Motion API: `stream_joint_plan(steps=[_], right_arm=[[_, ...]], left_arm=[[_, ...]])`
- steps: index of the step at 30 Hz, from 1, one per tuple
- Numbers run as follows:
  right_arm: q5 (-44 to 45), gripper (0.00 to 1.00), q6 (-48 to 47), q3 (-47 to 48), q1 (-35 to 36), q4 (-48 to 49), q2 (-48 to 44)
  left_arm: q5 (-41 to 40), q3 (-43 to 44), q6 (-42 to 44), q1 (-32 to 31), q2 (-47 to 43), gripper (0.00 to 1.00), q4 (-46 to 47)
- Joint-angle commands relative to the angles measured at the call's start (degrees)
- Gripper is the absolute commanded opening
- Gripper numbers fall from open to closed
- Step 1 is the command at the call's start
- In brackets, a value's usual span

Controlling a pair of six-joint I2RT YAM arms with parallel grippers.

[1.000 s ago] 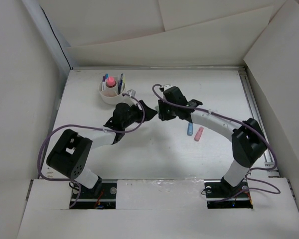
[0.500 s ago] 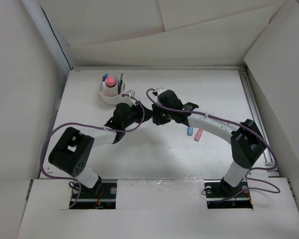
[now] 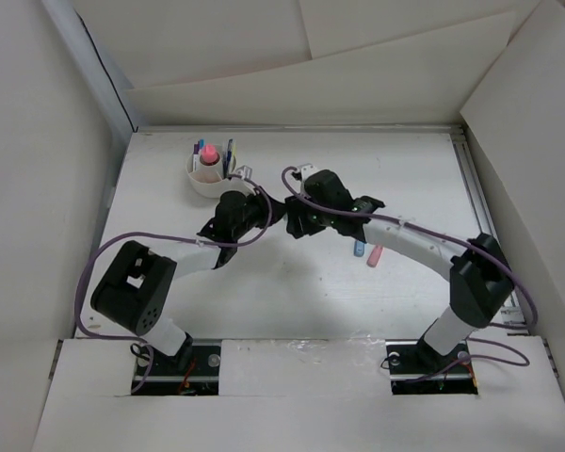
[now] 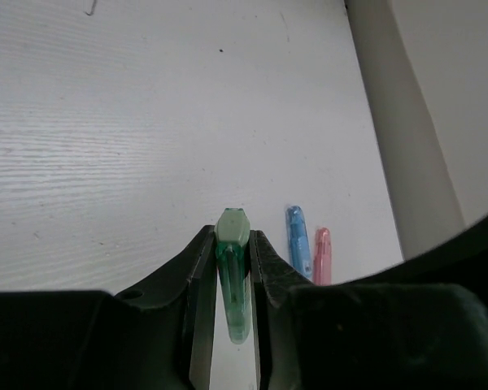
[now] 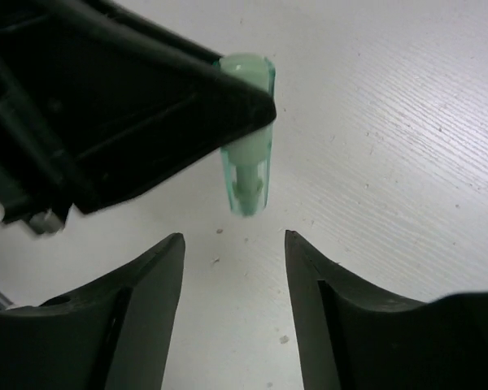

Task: Sort the stationery into containers
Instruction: Place the stationery in the storage box.

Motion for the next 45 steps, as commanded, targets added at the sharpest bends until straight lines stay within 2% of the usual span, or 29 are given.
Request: stream_joint_plan(steps=[1, 3, 5, 9, 11, 12, 13, 14, 18, 19, 23, 29, 34, 45], right_arm=[[-0.56, 0.59, -1.26, -1.14, 0.53, 2.85, -6.99], [-0.56, 0.69, -1.79, -3.42, 0.53, 3.56, -10.75], [-0.56, 0.74, -1.79, -5.01, -0.09, 4.78, -13.23], [0.04, 0.76, 0.22, -9.49, -0.62, 7.42, -18.77], [1.45, 0.64, 2.68, -13.44, -0.62, 11.09, -21.58], [2.76, 0.51, 3.47, -14.76, -1.14, 12.25, -22.29], [3.73, 0.31, 4.44, -16.77, -1.14, 13.04, -22.29], [4.87, 0.00, 6.02, -18.01, -1.14, 15.31, -23.16], [8.66, 0.00, 7.17, -24.60, -1.14, 20.93, -26.24], [10.14, 0.00, 7.17, -25.66, -1.14, 21.48, -26.86], [10.69, 0.00, 7.79, -26.72, -1.14, 21.49, -28.79], [8.93, 0.00, 7.79, -27.25, -1.14, 22.10, -28.80], [8.93, 0.00, 7.79, -27.25, -1.14, 22.10, -28.80], [8.93, 0.02, 7.79, -27.25, -1.67, 22.10, -28.27]], left_arm=[[-6.52, 3.24, 0.86, 0.38, -3.73, 0.00, -1.80], [-8.72, 4.30, 0.86, 0.38, -3.74, 0.00, -3.72], [-11.62, 5.26, 1.47, 0.38, -3.74, 0.00, -5.22], [-16.90, 7.72, 2.09, 2.22, -4.53, 0.00, -9.27], [-18.75, 8.52, 2.09, 3.89, -5.93, 0.00, -10.68], [-20.41, 9.04, 1.57, 6.07, -6.46, 0.00, -11.64], [-21.21, 10.00, 1.56, 7.31, -7.25, 0.00, -13.30], [-22.17, 10.71, 1.56, 8.63, -7.25, 0.00, -14.62], [-26.04, 11.95, 0.51, 15.22, -8.74, 0.00, -18.85], [-29.18, 11.95, 0.51, 17.15, -9.88, 0.00, -19.46], [-36.23, 14.13, 2.26, 19.71, -10.68, 0.01, -21.14], [-44.41, 22.13, 7.80, 19.72, -3.15, 0.01, -24.83], [-46.87, 29.68, 10.35, 19.72, 3.55, 0.01, -27.12], [-46.35, 31.28, 10.35, 19.72, 9.70, 0.00, -26.51]])
